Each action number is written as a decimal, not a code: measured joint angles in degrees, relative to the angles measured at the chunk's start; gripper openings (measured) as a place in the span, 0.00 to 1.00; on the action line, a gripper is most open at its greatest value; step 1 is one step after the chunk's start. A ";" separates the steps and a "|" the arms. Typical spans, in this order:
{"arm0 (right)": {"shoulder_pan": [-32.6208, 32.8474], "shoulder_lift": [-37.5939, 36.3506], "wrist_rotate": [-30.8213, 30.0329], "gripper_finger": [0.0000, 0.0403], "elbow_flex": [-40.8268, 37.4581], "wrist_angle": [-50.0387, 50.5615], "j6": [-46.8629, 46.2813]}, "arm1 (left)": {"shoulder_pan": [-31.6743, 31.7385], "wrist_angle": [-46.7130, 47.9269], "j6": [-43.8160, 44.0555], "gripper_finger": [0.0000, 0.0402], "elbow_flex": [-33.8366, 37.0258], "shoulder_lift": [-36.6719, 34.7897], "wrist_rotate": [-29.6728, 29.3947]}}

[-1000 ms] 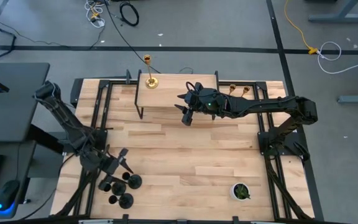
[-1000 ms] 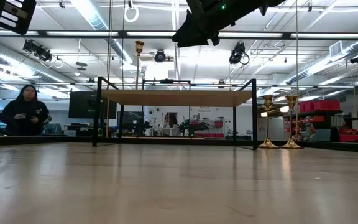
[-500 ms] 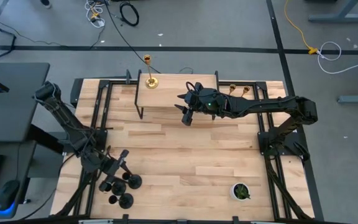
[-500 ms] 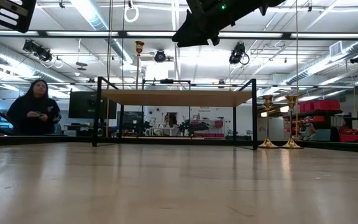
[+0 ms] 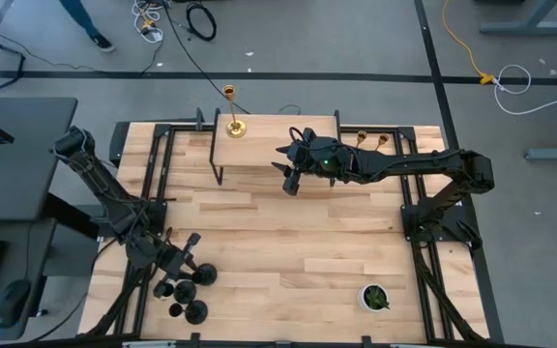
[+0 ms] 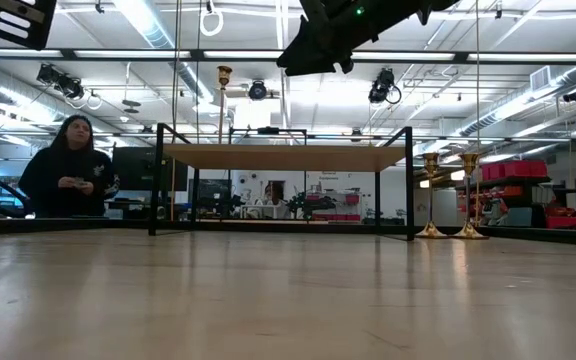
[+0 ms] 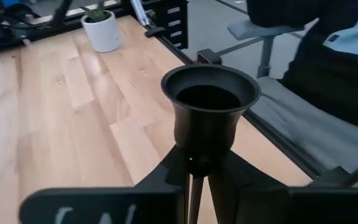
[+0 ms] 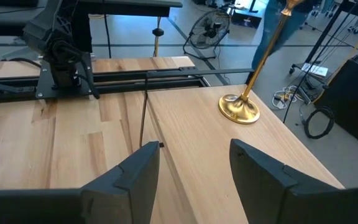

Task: Pick & Place candle stick holders
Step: Put the top right black candle holder on the shelf, then put the right gold candle holder aligned with the other gold candle holder on the shelf

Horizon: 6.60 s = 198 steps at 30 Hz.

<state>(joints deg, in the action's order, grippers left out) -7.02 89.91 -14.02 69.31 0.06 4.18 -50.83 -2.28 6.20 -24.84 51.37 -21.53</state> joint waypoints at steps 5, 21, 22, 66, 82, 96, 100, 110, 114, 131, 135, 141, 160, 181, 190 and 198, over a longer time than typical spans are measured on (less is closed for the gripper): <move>0.00 0.00 -0.02 0.49 0.00 0.00 -0.01 | 0.00 -0.25 0.01 0.10 0.00 -0.16 -5.95; 0.01 0.00 -0.09 0.49 0.01 -0.07 -0.01 | 0.02 0.66 -1.04 0.09 -0.02 -12.75 -19.70; 0.00 0.00 -0.09 0.49 0.01 -0.07 -0.01 | 0.02 0.65 -1.48 0.09 -0.02 -13.66 -20.55; -0.08 0.00 -0.05 0.49 0.01 -5.94 2.32 | 57.50 8.94 -14.52 0.09 -18.78 -14.28 -3.37; -0.08 0.00 -0.02 0.49 -0.01 -5.20 2.91 | 82.34 9.99 -10.11 0.09 -25.54 0.73 25.08; -0.05 0.00 0.02 0.49 -0.01 -3.50 2.32 | 88.74 11.86 -11.23 0.09 -28.20 7.24 29.32; -0.07 0.00 0.01 0.49 -0.01 -3.53 2.32 | 90.39 11.62 -9.83 0.10 -28.20 7.93 31.94; -0.06 0.01 0.00 0.49 -0.01 -3.74 2.32 | 91.21 11.39 -7.90 0.10 -28.20 7.98 36.71; -0.05 0.00 -0.02 0.49 -0.01 -3.76 2.32 | 91.14 11.24 -8.16 0.10 -28.20 8.57 36.83; -0.06 0.00 -0.05 0.49 -0.01 -3.74 2.34 | 91.11 11.59 -6.28 0.13 -28.20 8.63 36.88; -0.06 0.00 -0.05 0.49 -0.01 -3.50 2.33 | 91.10 12.36 -5.63 0.17 -28.18 8.64 36.85; -0.05 0.00 -0.05 0.49 -0.01 -3.39 2.34 | 91.10 12.16 -5.82 0.28 -28.09 8.72 36.80; -0.05 0.00 -0.05 0.49 -0.01 -2.93 2.17 | 91.17 10.75 -9.01 0.51 -28.11 3.77 34.89; -0.06 0.01 -0.05 0.49 -0.01 -2.52 2.12 | 91.11 24.57 -10.32 0.52 -28.13 -7.38 37.20; -0.06 0.01 -0.05 0.49 -0.01 -2.53 1.60 | 91.06 34.41 -8.21 0.52 -28.15 -12.01 46.74; -0.08 0.00 -1.87 0.49 -0.01 -1.01 2.27 | 86.78 37.33 -8.32 0.52 -28.15 -15.45 52.23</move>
<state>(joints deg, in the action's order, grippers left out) -7.09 89.91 -15.89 69.30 -0.95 6.46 35.95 35.05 -2.12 -52.99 35.93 30.70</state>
